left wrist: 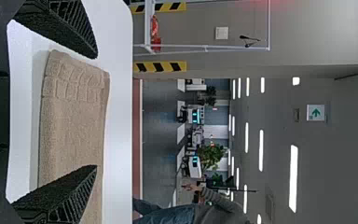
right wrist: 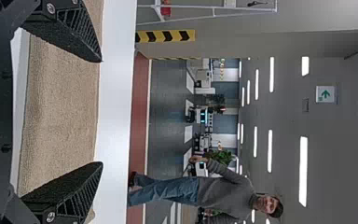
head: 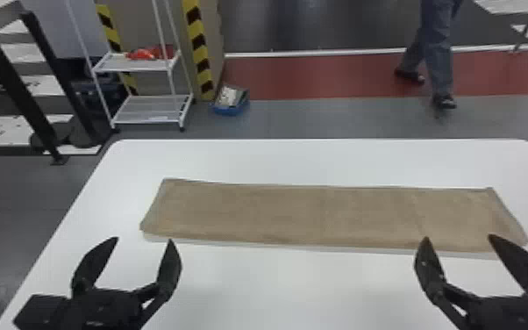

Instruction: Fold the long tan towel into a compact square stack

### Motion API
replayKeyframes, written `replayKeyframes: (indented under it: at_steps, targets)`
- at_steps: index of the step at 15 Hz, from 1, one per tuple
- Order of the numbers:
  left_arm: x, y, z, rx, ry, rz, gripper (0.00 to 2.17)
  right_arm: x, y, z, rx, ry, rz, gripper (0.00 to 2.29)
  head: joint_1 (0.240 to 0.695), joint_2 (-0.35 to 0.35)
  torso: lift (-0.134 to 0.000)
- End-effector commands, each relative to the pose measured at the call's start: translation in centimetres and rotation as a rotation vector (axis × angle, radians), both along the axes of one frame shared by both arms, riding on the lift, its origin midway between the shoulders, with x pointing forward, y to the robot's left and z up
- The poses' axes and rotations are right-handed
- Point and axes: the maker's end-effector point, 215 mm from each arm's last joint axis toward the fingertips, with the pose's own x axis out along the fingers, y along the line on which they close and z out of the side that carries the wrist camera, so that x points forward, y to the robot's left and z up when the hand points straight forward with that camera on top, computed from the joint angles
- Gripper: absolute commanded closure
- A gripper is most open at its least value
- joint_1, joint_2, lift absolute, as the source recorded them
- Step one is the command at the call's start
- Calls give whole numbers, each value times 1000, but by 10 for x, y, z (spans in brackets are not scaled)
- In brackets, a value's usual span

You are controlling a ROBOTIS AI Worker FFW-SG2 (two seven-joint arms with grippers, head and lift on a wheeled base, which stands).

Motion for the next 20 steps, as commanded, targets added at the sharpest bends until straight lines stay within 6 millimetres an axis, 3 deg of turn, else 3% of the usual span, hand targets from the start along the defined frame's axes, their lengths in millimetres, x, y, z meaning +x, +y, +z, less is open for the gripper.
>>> replayKeyframes:
  at_steps: [1,14,17,20]
  targets:
    - [0,0,0,1,0,-1,26,0,0,-1,2,2,-2,97,695,97,-123]
    - [0,-3,4,6,-6,-10,29,1,5,1,8,2,5,97,695,102,-123]
    - [11,-3,12,1,-18,-10,66,1,6,0,8,3,8,97,695,101,-123]
    - [39,2,-8,-35,91,-52,83,1,7,-1,3,6,9,97,695,98,-123]
